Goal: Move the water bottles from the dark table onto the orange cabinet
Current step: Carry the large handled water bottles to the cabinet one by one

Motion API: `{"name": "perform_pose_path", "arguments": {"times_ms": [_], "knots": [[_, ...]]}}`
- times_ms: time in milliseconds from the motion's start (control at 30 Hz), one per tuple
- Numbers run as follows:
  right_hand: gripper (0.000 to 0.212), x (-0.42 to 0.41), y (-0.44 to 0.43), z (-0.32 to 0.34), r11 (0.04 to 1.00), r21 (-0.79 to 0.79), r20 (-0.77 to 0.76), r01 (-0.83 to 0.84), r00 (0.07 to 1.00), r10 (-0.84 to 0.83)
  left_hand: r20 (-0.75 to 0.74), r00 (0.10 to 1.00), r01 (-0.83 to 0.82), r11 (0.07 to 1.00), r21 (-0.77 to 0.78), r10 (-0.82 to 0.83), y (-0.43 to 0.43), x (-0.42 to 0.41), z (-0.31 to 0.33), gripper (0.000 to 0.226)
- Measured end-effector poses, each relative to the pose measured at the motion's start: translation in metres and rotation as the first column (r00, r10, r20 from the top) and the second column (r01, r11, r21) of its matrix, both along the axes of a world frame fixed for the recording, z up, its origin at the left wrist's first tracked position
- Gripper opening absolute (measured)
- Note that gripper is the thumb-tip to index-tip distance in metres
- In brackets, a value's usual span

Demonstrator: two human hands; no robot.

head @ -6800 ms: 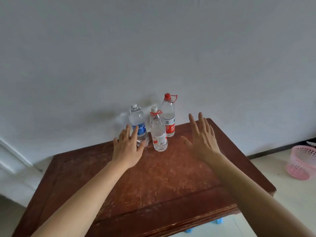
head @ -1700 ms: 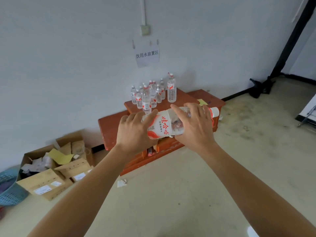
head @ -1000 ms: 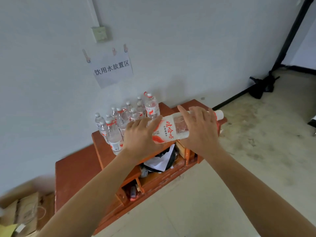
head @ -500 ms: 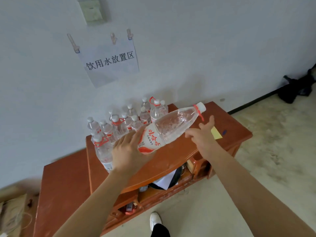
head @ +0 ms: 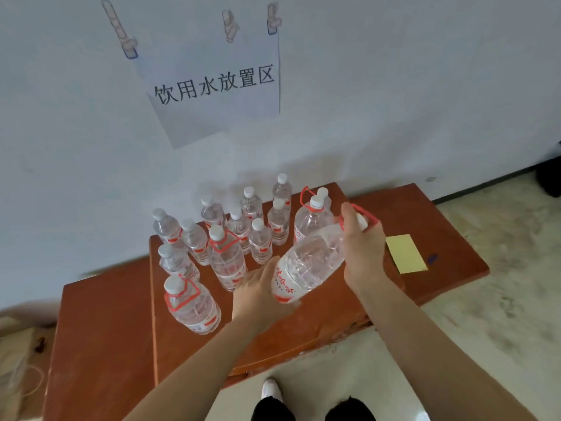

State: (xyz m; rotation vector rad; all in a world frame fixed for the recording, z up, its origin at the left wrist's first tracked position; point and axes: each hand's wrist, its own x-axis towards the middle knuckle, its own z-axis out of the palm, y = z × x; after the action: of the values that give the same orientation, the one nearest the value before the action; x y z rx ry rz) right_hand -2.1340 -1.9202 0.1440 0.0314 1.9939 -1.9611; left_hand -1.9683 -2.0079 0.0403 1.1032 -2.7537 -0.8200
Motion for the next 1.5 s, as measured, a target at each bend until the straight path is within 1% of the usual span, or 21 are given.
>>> {"name": "perform_pose_path", "arguments": {"times_ms": [67,100,167,233,267,333,367,467,533,600,733,800,933,1067,1133,1200,1233,1333,1367,1433,1500], "knots": [[0.033,0.005,-0.016,-0.017,0.993,0.070,-0.089,-0.096,0.991,0.102,0.096,0.995,0.007,0.999,0.046,-0.012,-0.007,-0.010,-0.006,0.105],[0.036,0.006,-0.023,-0.026,0.982,0.112,-0.132,-0.155,0.977,0.169,0.143,0.989,0.019,0.999,0.040,-0.025,-0.012,-0.014,-0.007,0.099],[0.033,0.006,-0.033,-0.042,0.947,0.177,-0.229,-0.267,0.925,0.304,0.193,0.980,0.047,0.998,-0.042,-0.037,-0.023,-0.016,-0.001,0.082],[0.029,0.004,-0.040,-0.054,0.918,0.207,-0.315,-0.339,0.865,0.391,0.122,0.993,0.021,0.978,-0.207,0.004,-0.035,-0.011,0.010,0.070],[0.029,0.002,-0.043,-0.060,0.907,0.206,-0.331,-0.366,0.846,0.417,0.080,0.996,-0.006,0.956,-0.292,0.030,-0.042,-0.007,0.016,0.068],[0.034,-0.001,-0.049,-0.072,0.893,0.208,-0.335,-0.399,0.828,0.448,0.027,0.996,-0.065,0.913,-0.403,0.083,-0.056,-0.001,0.018,0.072],[0.035,-0.003,-0.051,-0.078,0.885,0.221,-0.327,-0.410,0.824,0.463,0.035,0.992,-0.097,0.903,-0.418,0.123,-0.060,0.002,0.017,0.074],[0.037,-0.003,-0.052,-0.095,0.865,0.243,-0.302,-0.438,0.814,0.497,0.160,0.959,-0.178,0.937,-0.301,0.234,-0.060,0.007,0.011,0.082],[0.037,-0.002,-0.046,-0.106,0.843,0.271,-0.278,-0.465,0.800,0.531,0.217,0.947,-0.186,0.953,-0.241,0.239,-0.053,0.010,0.005,0.092],[0.036,-0.002,-0.038,-0.119,0.806,0.309,-0.245,-0.504,0.777,0.580,0.209,0.951,-0.176,0.956,-0.233,0.226,-0.052,0.012,0.002,0.096],[0.036,0.001,-0.034,-0.127,0.673,0.363,-0.172,-0.645,0.663,0.729,0.240,0.936,-0.191,0.945,-0.265,0.256,-0.057,0.008,0.001,0.092],[0.039,0.002,-0.038,-0.126,0.631,0.404,-0.171,-0.662,0.623,0.763,0.248,0.934,-0.188,0.944,-0.273,0.258,-0.055,0.006,0.001,0.091],[0.042,-0.005,-0.044,-0.123,0.615,0.425,-0.163,-0.664,0.612,0.774,0.249,0.931,-0.202,0.944,-0.260,0.268,-0.054,0.005,0.002,0.091],[0.042,-0.002,-0.041,-0.128,0.602,0.432,-0.129,-0.672,0.614,0.779,0.277,0.933,-0.157,0.953,-0.258,0.229,-0.057,0.013,0.003,0.092],[0.050,-0.004,-0.036,-0.124,0.567,0.456,-0.104,-0.687,0.591,0.800,0.305,0.927,-0.143,0.957,-0.251,0.218,-0.057,0.015,0.008,0.091],[0.073,-0.009,-0.031,-0.118,0.518,0.551,-0.164,-0.654,0.524,0.836,0.326,0.919,-0.142,0.957,-0.251,0.222,-0.058,0.016,0.015,0.088],[0.078,-0.011,-0.028,-0.111,0.500,0.600,-0.235,-0.624,0.460,0.856,0.315,0.917,-0.165,0.950,-0.266,0.247,-0.058,0.018,0.020,0.085],[0.072,-0.015,-0.026,-0.091,0.517,0.681,-0.468,-0.518,0.234,0.852,0.183,0.907,-0.307,0.893,-0.330,0.379,-0.049,0.029,0.042,0.071],[0.070,-0.014,-0.028,-0.082,0.528,0.687,-0.507,-0.500,0.192,0.841,0.138,0.898,-0.347,0.866,-0.361,0.417,-0.044,0.035,0.051,0.066],[0.066,-0.013,-0.039,-0.068,0.547,0.684,-0.553,-0.483,0.147,0.820,0.051,0.877,-0.410,0.800,-0.439,0.478,-0.031,0.050,0.071,0.060],[0.063,0.000,-0.054,-0.052,0.550,0.678,-0.597,-0.488,0.072,0.799,-0.005,0.811,-0.511,0.704,-0.493,0.585,-0.011,0.077,0.093,0.057]]}}
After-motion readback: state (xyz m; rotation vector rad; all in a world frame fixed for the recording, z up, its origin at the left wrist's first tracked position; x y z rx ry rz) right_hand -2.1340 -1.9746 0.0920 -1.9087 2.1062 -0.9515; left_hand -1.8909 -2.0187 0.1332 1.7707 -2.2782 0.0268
